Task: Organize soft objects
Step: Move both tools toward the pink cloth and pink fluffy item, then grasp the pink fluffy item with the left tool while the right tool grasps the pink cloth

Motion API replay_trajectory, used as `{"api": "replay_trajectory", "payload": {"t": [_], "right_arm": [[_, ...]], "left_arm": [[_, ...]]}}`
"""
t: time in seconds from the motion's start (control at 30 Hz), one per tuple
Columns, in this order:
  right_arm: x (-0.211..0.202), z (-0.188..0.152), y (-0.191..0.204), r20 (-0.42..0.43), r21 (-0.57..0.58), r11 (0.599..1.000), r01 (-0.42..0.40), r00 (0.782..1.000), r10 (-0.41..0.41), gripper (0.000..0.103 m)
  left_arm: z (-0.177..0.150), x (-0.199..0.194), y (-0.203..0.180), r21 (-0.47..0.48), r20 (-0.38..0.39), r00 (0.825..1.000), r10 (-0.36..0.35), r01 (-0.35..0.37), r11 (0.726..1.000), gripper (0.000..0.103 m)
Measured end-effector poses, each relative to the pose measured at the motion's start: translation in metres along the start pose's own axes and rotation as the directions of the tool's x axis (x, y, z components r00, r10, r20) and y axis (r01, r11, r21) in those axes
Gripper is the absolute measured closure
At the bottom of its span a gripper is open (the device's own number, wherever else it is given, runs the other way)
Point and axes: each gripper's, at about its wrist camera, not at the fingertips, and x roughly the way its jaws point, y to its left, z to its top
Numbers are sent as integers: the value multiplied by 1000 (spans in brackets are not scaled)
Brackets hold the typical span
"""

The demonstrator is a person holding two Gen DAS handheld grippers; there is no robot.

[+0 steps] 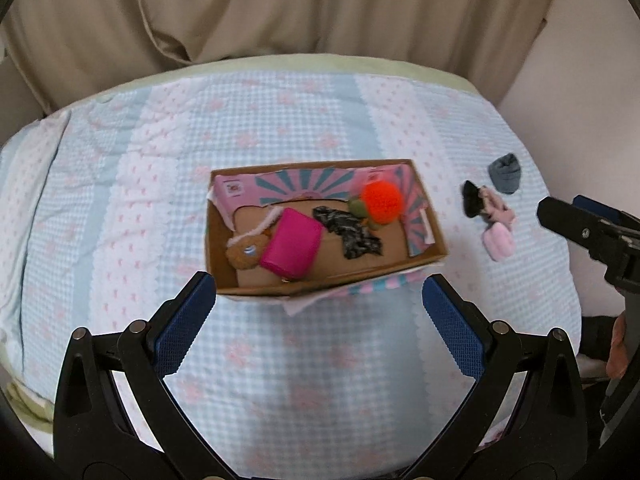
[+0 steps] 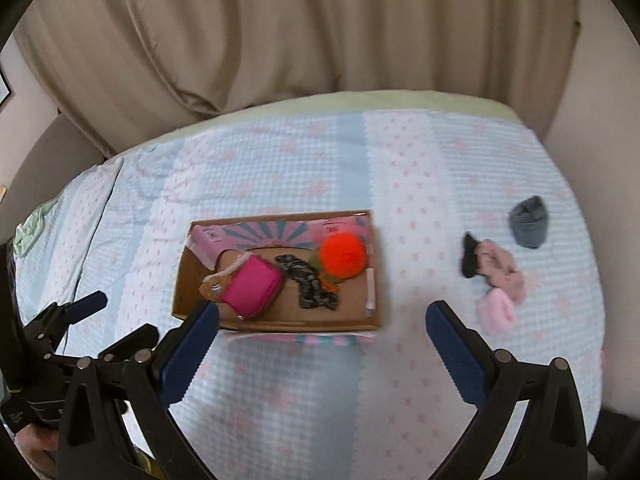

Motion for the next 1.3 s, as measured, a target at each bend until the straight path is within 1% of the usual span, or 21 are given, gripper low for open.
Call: {"api": "replay_trajectory", "payload": {"t": [0.1, 0.23, 0.33, 0.43, 0.57, 0.63, 0.73, 0.8, 0.9, 1.0, 1.13, 1.3], "right_arm": [[-24, -5, -22, 35, 13, 999, 35, 999, -35, 0], [-49, -12, -60, 64, 31, 999, 37, 997, -39, 0], [-65, -17, -95, 75, 24, 999, 32, 997, -33, 0], [-77, -18, -132, 71, -18, 999, 28, 997, -26, 0], [-88, -16, -180, 81, -62, 998, 1, 997, 4, 0], [-88, -13, -201, 76, -78, 997, -15, 997, 21, 0], [-82, -9, -234, 57, -112, 993, -32, 998, 38, 0], [-76, -7, -250, 41, -124, 991, -44, 998, 49, 0], [-61, -2, -274, 14, -119, 990, -69, 997, 72, 0], [-42, 2, -294, -14, -107, 990, -93, 996, 92, 0], [-11, 6, -312, -53, -91, 989, -116, 992, 111, 0], [35, 11, -325, -102, -94, 985, -148, 985, 138, 0]], "left_arm": [[-4, -10, -23, 2, 12, 1000, -4, 4, 1000, 0], [-7, -20, -67, 4, 33, 999, -14, 14, 1000, 0], [-10, -23, -105, -3, 44, 999, -13, 13, 1000, 0], [-12, -23, -144, -14, 45, 999, -28, 28, 999, 0], [-13, -9, -198, -21, 32, 999, -38, 39, 999, 0], [-15, -1, -215, -24, 24, 999, -47, 48, 999, 0], [-18, 16, -248, -10, 4, 998, -67, 67, 998, 0], [-19, 27, -262, 6, -10, 997, -77, 78, 997, 0], [-21, 49, -286, 58, -34, 995, -92, 94, 994, 0], [-23, 70, -302, 115, -56, 994, -98, 104, 988, 0], [-26, 106, -319, 204, -93, 990, -103, 120, 972, 0], [-29, 165, -337, 313, -138, 985, -105, 144, 939, 0]]}}
